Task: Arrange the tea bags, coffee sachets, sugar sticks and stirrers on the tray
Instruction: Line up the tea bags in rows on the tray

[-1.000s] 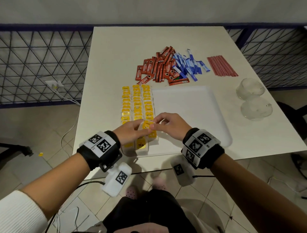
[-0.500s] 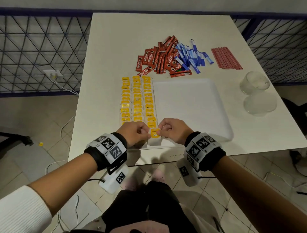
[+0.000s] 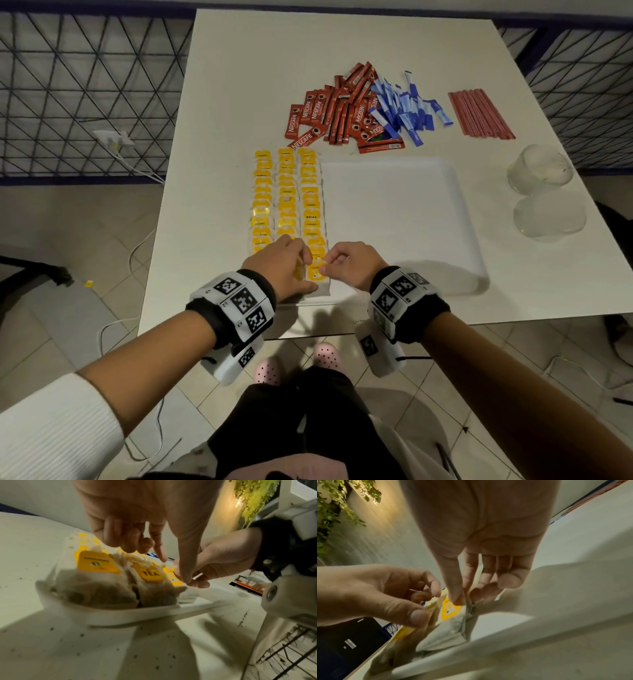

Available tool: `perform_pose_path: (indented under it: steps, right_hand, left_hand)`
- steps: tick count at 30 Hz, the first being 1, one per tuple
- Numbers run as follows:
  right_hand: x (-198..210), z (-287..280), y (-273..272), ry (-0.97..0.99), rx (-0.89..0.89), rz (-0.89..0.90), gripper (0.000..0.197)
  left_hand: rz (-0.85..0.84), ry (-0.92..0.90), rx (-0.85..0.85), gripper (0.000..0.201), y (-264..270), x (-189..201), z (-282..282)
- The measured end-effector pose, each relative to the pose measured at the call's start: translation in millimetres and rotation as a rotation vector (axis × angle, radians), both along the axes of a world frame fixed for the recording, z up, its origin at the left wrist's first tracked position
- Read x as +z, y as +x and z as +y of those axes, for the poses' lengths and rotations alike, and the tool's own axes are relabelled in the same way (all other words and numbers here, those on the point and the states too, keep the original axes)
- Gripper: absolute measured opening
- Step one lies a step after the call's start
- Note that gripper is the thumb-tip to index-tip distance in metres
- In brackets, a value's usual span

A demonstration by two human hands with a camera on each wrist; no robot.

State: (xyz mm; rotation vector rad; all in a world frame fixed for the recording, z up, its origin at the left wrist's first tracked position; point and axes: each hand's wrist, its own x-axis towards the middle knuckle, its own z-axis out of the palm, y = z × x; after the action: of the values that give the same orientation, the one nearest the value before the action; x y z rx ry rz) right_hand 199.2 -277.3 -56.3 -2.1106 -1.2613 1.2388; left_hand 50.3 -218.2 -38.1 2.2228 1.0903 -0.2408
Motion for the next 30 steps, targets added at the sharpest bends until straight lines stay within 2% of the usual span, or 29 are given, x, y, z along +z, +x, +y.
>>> perform_pose_path:
  steps: [2, 6, 11, 15, 18, 24, 30]
  right_hand:
    - [-2, 1, 1, -0.014, 0.009, -0.002, 0.024]
    - [-2, 0, 3, -0.021, 0.018, 0.018, 0.026]
    - [5, 3, 8, -0.013, 0.036, 0.035, 0.026]
    - [27, 17, 21, 0.001, 0.045, 0.023, 0.025]
    - [48, 35, 38, 0.009, 0.101, -0.06, 0.027]
    - [87, 72, 73, 0.079, 0.147, -0.089, 0.025]
    - [108, 94, 103, 0.08, 0.13, -0.091, 0.022]
  left_hand:
    - [0.042, 0.052, -0.041, 0.045, 3, 1, -2]
    - [0.119, 0.139, -0.134, 0.048, 6, -2, -4]
    - [0.131, 0.108, -0.134, 0.046, 6, 2, -4]
    - [0.076, -0.009, -0.007, 0.024, 8, 21, 12]
    - [0.026, -0.032, 0.138, 0.016, 21, 42, 35]
    - [-0.101, -0.036, 0.38, 0.016, 47, 77, 82]
    - [-0.103, -0.073, 0.455, 0.018, 60, 83, 112]
